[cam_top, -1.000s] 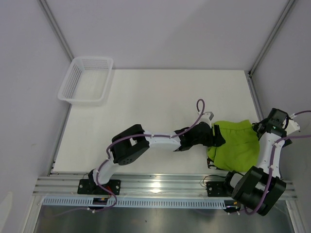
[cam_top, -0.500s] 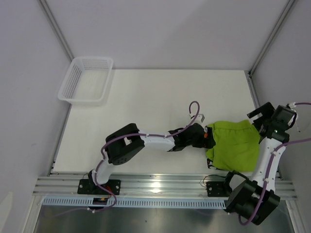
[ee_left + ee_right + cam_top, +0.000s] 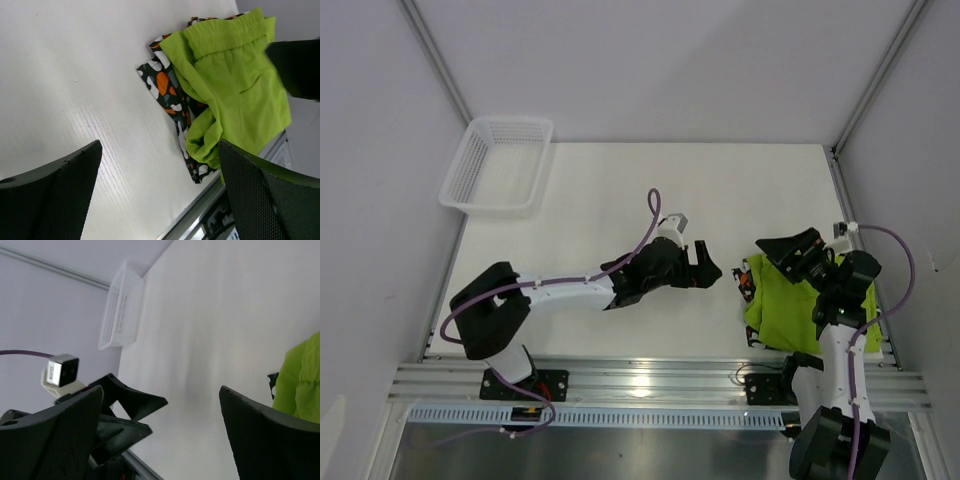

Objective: Fold and stack the shorts
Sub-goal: Neatly place the folded shorts to the corner

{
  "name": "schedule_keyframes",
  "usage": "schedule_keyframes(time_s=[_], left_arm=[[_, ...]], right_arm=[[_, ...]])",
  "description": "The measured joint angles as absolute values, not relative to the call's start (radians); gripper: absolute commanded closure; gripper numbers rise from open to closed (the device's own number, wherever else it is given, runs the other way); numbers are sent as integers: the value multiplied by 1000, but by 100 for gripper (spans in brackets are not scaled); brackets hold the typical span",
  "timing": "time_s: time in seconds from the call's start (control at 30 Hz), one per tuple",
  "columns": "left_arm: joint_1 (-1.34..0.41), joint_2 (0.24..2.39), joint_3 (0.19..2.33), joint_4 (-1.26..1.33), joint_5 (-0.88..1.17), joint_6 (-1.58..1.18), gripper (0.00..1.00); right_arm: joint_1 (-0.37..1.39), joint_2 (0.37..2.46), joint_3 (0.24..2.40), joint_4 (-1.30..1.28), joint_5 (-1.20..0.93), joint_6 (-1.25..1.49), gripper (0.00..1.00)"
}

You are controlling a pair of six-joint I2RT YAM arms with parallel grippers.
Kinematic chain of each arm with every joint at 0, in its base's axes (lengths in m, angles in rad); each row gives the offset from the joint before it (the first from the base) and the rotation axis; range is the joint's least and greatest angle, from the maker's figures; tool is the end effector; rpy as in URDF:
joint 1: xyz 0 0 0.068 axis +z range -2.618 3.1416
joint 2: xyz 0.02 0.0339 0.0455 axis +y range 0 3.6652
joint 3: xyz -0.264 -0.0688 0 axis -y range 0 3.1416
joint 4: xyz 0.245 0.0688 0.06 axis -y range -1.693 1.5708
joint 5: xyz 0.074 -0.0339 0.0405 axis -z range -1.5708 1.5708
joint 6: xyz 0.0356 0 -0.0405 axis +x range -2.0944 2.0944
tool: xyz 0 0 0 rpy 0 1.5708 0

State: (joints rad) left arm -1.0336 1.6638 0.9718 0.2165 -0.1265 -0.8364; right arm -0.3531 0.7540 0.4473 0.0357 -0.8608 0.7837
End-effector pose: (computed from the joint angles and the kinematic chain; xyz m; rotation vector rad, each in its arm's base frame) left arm 0.1925 -0.3144 0.2162 0.1323 2.2026 -0.9990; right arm 0.1716 -0.0345 0.2514 0.4337 1.8303 1.0849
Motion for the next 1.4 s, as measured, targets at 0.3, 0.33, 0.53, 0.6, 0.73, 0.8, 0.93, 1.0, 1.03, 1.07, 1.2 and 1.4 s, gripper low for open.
schedule_keyframes(time_s=[0.3,0.33,0.53,0.6,0.73,0.8,0.93,1.0,1.03,1.07,1.2,1.4], left_arm=[[-1018,1541,899,200,-126,-801,1],[-1018,1531,889,197,-126,-800,1],[-1016,1484,817,196,-130,-790,1],[-1016,1481,813,187,-130,-777,1],[-1014,1429,809,162,-132,-737,1],[-1006,1374,799,149,-141,-712,1],[-983,1238,759,100,-213,-664,1],[-978,1147,727,54,-284,-636,1],[-978,1100,712,25,-324,-624,1],[-978,1052,699,-5,-367,-615,1],[-978,865,636,-81,-516,-590,1],[-976,614,470,-165,-682,-582,1]], right_arm=[[-345,958,78,470,-908,917,1],[-342,979,59,486,-905,918,0],[-321,922,62,476,-879,881,0],[-311,855,123,369,-859,847,1],[-255,769,377,197,-799,739,1],[-190,762,499,144,-751,674,1],[59,755,616,49,-542,523,1],[206,749,616,9,-392,458,0],[283,748,605,-1,-307,425,1],[353,746,590,-7,-235,395,1],[562,723,503,11,28,303,0],[743,716,380,112,275,213,0]])
